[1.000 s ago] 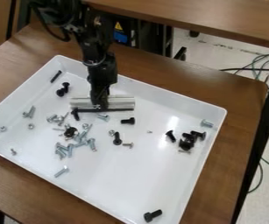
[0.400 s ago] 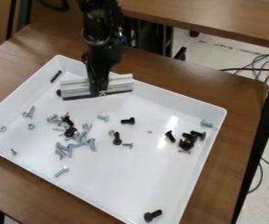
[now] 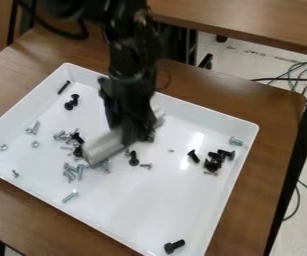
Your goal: Sweep into pile
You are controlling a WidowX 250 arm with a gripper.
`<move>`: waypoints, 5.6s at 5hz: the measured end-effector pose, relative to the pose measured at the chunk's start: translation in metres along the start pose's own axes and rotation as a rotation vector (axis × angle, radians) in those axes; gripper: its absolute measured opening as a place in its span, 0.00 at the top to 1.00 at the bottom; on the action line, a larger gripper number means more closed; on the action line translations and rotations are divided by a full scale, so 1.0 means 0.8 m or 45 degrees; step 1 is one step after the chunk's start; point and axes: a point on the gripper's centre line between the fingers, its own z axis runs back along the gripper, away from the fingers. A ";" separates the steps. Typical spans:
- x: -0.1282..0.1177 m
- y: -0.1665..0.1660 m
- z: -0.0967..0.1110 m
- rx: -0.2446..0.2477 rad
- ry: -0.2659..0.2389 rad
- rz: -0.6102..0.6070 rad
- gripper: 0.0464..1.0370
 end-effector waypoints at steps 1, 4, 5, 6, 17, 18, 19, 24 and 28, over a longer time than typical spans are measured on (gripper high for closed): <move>0.003 -0.040 -0.008 -0.082 0.006 -0.105 0.70; -0.012 -0.093 -0.067 -0.158 0.142 -0.621 0.70; 0.007 -0.106 -0.086 -0.223 0.182 -0.665 0.70; 0.029 -0.115 -0.096 -0.294 0.223 -0.710 0.70; -0.004 0.182 -0.126 -0.084 -0.063 0.929 0.70; -0.068 0.234 -0.129 0.011 0.001 0.901 0.70; -0.097 0.256 -0.129 0.047 0.049 0.829 0.70; 0.021 0.102 -0.007 -0.018 -0.277 0.304 0.70; -0.020 -0.021 -0.107 -0.463 -0.061 0.080 0.70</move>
